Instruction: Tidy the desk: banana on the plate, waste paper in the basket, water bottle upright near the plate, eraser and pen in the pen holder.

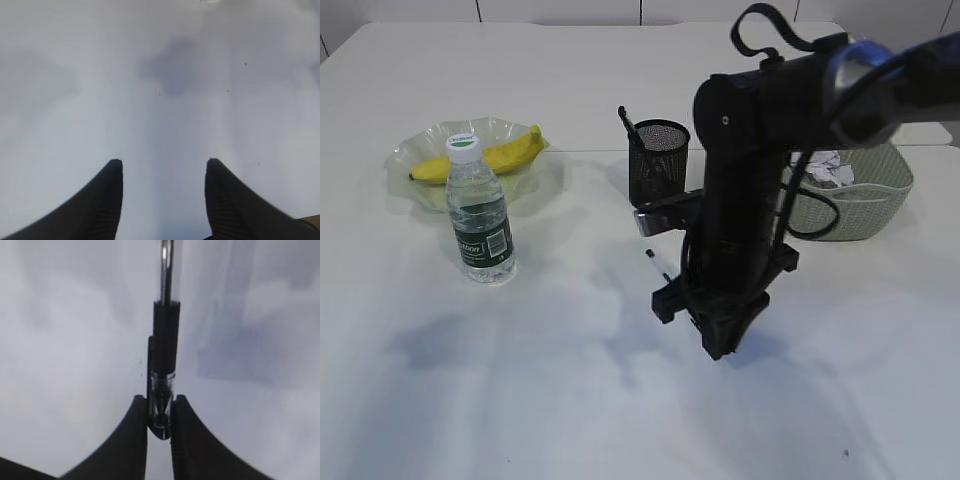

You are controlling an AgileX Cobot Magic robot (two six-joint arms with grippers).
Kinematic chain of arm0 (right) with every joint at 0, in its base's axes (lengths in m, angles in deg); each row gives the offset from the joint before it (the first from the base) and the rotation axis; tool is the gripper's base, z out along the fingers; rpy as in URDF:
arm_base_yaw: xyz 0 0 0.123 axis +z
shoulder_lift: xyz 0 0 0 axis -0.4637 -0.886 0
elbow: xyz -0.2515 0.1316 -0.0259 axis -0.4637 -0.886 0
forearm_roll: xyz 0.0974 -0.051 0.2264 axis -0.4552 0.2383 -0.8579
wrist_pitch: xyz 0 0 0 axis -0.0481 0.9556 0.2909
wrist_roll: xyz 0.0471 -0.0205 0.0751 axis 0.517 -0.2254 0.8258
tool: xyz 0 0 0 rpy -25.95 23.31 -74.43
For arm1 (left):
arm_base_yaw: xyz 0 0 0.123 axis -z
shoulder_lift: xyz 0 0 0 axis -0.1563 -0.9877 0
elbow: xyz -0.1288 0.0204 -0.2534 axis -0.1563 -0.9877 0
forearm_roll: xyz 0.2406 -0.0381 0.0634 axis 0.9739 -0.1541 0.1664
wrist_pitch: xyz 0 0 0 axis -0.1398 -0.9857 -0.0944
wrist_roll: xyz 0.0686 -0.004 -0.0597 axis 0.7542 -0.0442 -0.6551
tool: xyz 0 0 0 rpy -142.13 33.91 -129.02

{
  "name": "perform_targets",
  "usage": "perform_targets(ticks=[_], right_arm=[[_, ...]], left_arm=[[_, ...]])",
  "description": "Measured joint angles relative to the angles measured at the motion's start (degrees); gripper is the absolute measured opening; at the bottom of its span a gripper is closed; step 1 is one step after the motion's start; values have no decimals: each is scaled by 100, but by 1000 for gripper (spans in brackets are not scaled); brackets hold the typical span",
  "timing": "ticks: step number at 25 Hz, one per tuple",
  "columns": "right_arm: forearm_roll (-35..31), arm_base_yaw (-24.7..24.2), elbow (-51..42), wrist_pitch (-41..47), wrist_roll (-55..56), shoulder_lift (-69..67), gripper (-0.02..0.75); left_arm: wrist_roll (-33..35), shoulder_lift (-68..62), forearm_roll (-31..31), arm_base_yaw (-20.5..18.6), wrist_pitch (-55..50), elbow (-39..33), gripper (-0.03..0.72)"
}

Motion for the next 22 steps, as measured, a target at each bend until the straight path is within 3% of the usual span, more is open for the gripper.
perform_targets(ticks=[8, 22], right_arm=[[0, 0, -1828, -354, -248, 1822, 71], [293, 0, -2101, -130, -900, 3558, 71]], left_arm=[[0, 0, 0, 0, 0, 0, 370], [0, 0, 0, 0, -87, 0, 324]])
